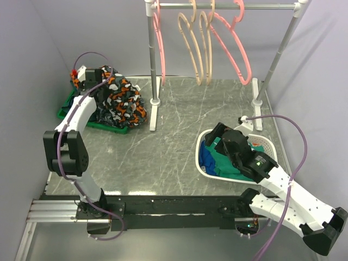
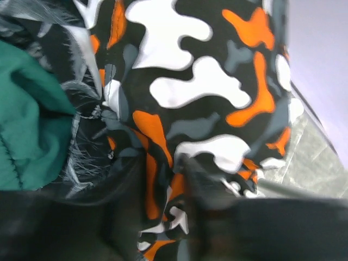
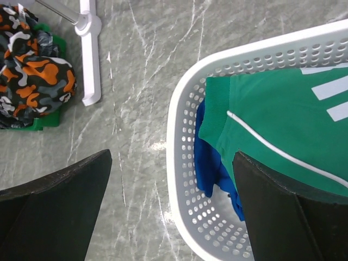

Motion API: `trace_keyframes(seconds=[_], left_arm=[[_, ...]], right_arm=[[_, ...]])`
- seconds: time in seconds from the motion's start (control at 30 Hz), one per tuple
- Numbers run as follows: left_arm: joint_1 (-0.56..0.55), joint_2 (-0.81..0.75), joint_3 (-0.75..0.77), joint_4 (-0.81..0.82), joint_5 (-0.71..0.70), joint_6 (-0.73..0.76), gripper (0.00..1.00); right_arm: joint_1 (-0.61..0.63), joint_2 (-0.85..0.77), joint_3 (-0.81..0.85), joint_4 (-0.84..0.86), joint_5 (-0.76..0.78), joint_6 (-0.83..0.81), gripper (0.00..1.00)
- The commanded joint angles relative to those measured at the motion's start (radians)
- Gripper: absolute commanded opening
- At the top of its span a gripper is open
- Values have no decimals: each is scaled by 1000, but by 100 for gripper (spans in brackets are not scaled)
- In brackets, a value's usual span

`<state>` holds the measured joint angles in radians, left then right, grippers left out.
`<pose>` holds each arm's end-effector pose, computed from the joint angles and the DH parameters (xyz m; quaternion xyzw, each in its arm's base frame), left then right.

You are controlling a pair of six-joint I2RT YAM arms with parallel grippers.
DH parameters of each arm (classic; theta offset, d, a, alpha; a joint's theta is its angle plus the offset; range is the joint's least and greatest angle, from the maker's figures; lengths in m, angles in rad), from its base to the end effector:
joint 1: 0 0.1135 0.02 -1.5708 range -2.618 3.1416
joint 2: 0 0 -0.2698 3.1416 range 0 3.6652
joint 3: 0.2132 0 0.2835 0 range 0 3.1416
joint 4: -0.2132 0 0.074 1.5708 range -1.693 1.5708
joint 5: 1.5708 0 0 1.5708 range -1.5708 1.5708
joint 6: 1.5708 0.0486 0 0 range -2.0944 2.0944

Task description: Place the shorts on the hanger

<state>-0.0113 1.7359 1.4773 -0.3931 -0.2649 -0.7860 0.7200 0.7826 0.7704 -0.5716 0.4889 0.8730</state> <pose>0.4438 0.0077 0.2934 -0.3898 0.8005 -0.0616 0.4511 0.1684 0.1174 0.2959 0.1796 0.8432 0.1796 0.4738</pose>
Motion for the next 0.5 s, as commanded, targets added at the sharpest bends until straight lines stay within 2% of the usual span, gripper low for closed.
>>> trace_keyframes(seconds=[0.0,0.03,0.23,0.47], left_arm=[[-4,-105,27,65,70,48,14],[-4,-96,53,41,76,54,1],[-4,-193,152,13,115,114,1],[5,-210,377,29,188,200,1]], right_arm=[[-4,-16,46,45,-6,-20,100],[-2,-17,47,45,-12,-23,100],[-4,-34,66,53,-19,-57,100],[-2,-54,70,84,-47,-101,100]])
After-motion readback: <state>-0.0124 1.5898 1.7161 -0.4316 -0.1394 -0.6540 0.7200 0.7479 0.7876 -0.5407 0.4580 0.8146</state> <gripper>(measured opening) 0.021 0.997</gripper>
